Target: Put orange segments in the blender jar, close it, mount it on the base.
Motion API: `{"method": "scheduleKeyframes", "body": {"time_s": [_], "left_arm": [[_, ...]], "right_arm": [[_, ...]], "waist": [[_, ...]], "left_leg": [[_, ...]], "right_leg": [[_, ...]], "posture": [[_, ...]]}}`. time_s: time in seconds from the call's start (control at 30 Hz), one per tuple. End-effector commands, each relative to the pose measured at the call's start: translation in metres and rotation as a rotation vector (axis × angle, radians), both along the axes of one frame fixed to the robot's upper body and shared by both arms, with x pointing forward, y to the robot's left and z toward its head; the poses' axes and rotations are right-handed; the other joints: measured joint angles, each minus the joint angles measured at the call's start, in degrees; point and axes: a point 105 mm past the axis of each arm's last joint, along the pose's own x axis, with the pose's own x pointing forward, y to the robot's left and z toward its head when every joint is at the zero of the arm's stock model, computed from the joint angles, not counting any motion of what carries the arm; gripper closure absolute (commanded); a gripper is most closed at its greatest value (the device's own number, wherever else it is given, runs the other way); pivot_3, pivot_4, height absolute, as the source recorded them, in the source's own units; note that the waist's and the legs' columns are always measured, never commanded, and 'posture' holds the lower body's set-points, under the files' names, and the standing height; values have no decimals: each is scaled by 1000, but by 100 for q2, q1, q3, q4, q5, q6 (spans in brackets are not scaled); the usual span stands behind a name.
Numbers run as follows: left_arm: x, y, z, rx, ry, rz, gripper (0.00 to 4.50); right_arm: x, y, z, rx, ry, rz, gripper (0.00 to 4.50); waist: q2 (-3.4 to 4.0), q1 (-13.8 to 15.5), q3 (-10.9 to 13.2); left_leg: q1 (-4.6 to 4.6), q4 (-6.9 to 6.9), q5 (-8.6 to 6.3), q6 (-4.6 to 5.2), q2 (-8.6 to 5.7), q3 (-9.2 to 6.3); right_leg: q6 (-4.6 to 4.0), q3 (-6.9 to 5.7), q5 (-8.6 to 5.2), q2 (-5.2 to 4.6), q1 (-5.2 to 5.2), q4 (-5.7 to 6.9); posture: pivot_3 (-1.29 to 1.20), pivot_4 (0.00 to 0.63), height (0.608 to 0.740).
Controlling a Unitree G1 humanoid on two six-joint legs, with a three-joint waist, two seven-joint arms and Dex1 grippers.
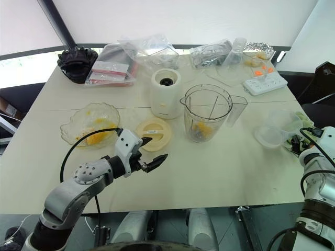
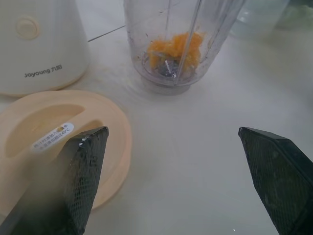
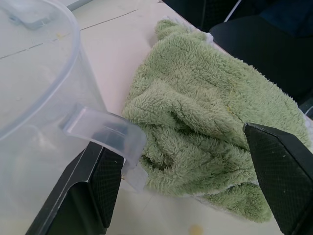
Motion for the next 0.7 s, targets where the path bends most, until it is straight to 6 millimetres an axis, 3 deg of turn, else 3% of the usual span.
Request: {"method": "scheduleKeyframes", "body": {"time_s": [0.03, 0.17, 0.23, 0.27, 0.47, 0.7], "left_arm": [[-3, -4, 12, -7, -54, -24, 63], [-4, -5, 12, -7, -53, -24, 63], [-4, -6, 12, -7, -53, -25, 0], [-4, -6, 12, -7, -53, -26, 0], [-3, -6, 11, -6, -54, -27, 0], [-2, -6, 11, -1, -59, -25, 0]], "right_arm": [[3, -3, 15, -41, -41, -2, 632], [3, -3, 15, -41, -43, -1, 632], [2, -2, 14, -41, -41, 2, 1157], [2, -2, 14, -40, -40, 3, 1461], [1, -1, 12, -37, -37, 8, 4459], [-1, 0, 9, -31, -35, 9, 4459]], "waist": [[0, -1, 0], [0, -2, 0], [0, -1, 0], [0, 1, 0], [0, 8, 0], [-2, 28, -1]], "left_leg": [[0, 0, 0, 0, 0, 0], [0, 0, 0, 0, 0, 0], [0, 0, 0, 0, 0, 0], [0, 0, 0, 0, 0, -1], [-1, 0, 0, 0, 0, 0], [18, 0, 0, 0, 1, -9]], "right_leg": [[0, 0, 0, 0, 0, 0], [0, 0, 0, 0, 0, 0], [0, 0, 0, 0, 0, 0], [0, 0, 0, 0, 0, 0], [0, 0, 0, 0, 0, -1], [1, -7, -2, 0, 30, -12]], "posture": [[0, 150, 740], [0, 150, 740], [0, 150, 740], [0, 150, 740], [0, 150, 740], [0, 150, 740]]}}
